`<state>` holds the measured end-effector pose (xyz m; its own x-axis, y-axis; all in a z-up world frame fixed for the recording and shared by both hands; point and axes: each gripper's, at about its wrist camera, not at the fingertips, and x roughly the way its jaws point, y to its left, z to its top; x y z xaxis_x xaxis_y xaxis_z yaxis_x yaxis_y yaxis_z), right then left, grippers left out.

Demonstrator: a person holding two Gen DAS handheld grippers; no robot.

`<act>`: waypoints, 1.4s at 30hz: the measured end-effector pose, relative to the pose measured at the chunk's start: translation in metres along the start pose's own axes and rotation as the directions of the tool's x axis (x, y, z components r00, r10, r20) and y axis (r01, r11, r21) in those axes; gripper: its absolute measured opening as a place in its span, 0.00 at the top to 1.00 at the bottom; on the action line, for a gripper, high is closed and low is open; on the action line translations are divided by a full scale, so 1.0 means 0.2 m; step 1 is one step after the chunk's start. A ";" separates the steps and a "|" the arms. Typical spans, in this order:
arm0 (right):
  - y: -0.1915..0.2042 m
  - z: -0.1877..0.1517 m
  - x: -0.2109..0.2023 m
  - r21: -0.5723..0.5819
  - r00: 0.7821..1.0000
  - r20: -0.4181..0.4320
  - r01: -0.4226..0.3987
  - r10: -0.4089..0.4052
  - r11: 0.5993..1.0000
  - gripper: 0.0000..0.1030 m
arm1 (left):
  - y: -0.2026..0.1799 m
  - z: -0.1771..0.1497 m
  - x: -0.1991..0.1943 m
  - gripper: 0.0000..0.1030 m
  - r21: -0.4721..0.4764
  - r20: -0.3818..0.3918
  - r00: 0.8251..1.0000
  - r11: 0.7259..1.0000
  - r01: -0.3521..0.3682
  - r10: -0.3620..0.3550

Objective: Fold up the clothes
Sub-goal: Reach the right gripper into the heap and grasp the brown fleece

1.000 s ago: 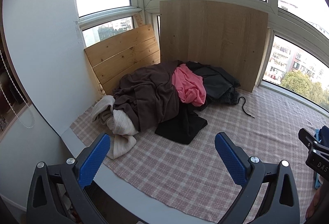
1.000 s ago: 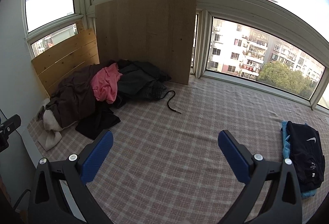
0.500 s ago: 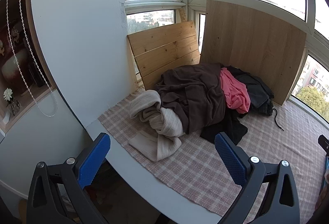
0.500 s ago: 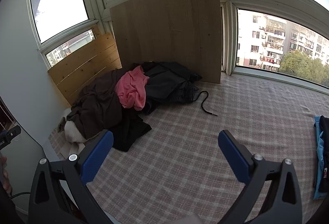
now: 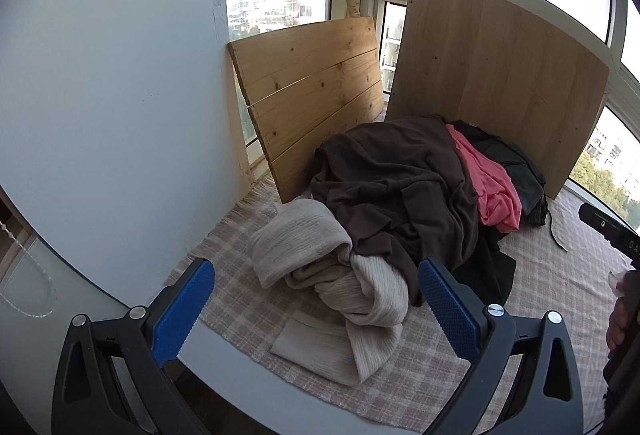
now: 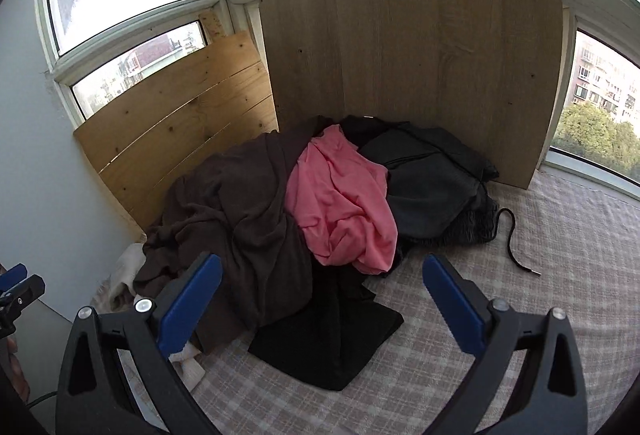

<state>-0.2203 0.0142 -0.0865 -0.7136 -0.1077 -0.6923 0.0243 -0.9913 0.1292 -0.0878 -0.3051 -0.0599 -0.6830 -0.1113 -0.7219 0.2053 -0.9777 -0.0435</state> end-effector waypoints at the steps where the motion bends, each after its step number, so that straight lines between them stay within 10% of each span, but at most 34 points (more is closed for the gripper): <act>1: 0.03 0.01 0.05 -0.012 1.000 -0.012 0.003 -0.003 1.000 0.08 | 0.01 0.03 0.04 0.01 0.012 -0.001 1.000 1.000 0.012 -0.012; 16: 0.35 0.04 0.71 -0.196 0.981 -0.184 0.032 -0.068 0.980 0.10 | 0.14 0.18 0.36 0.01 0.017 -0.039 0.998 0.998 0.056 -0.055; 17: 0.35 0.04 0.71 -0.190 0.980 -0.193 0.011 -0.049 0.982 0.15 | 0.13 0.18 0.38 0.01 0.013 -0.045 0.997 0.998 0.061 -0.061; 19: 0.36 0.03 0.71 -0.170 0.977 -0.211 -0.035 -0.002 0.985 0.56 | 0.12 0.19 0.41 0.01 0.008 -0.054 0.996 0.997 0.074 -0.074; 23: 0.39 0.03 0.68 -0.181 0.978 -0.209 -0.058 0.019 0.982 0.74 | 0.08 0.19 0.43 0.01 0.029 -0.059 0.996 0.997 0.075 -0.073; 30: 0.23 0.17 0.39 0.034 0.973 -0.107 -0.202 0.205 0.979 0.87 | 0.05 0.21 0.41 0.01 0.062 -0.044 0.996 0.995 0.083 -0.080; 42: 0.07 0.54 -0.48 0.001 0.958 0.184 -0.224 0.220 0.975 0.93 | 0.11 0.25 0.30 0.01 0.054 0.018 0.997 0.996 0.067 -0.068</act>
